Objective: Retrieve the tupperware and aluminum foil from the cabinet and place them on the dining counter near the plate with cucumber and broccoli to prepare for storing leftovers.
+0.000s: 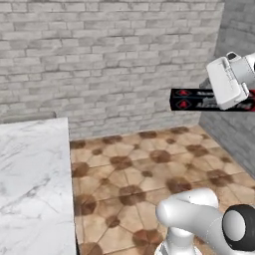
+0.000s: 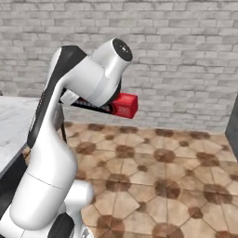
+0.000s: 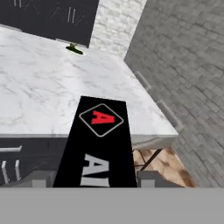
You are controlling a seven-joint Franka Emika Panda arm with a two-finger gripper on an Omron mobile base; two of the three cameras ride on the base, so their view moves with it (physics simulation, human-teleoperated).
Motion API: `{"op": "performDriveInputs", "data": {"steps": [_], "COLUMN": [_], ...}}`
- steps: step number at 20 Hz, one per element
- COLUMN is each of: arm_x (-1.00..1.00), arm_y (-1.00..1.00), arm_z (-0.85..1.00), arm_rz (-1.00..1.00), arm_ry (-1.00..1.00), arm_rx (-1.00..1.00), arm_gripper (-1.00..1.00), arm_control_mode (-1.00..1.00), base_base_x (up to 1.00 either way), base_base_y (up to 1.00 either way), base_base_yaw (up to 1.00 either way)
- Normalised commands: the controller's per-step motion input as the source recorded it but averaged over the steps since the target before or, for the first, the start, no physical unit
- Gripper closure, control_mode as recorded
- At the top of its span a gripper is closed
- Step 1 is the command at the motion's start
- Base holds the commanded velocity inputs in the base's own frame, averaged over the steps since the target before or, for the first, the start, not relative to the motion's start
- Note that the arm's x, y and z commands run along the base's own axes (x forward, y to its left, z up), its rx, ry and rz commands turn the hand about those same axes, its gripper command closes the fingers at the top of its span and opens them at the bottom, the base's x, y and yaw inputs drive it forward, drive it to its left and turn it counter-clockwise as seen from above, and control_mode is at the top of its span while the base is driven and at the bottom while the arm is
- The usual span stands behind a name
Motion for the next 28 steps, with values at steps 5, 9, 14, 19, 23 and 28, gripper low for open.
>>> {"op": "performDriveInputs", "data": {"steps": [5, 9, 14, 19, 23, 28], "arm_x": [0.0, 0.0, 0.0, 0.0, 0.0, 0.0], "arm_y": [0.0, 0.0, 0.0, 0.0, 0.0, 0.0], "arm_z": [0.0, 0.0, 0.0, 0.0, 0.0, 0.0], "arm_rz": [0.0, 0.0, 0.0, 0.0, 0.0, 0.0], "arm_ry": [0.0, 0.0, 0.0, 0.0, 0.0, 0.0], "arm_rx": [0.0, 0.0, 0.0, 0.0, 0.0, 0.0], "arm_gripper": [1.0, 1.0, 1.0, 1.0, 1.0, 1.0], "arm_control_mode": [1.0, 1.0, 1.0, 1.0, 1.0, 1.0], "base_base_x": [1.0, 1.0, 1.0, 1.0, 1.0, 1.0], "base_base_y": [0.11, 0.0, -0.01, -0.27, -0.44, -0.48], "base_base_yaw": [0.06, 0.32, 0.43, 0.46, 0.46, 0.5]}}
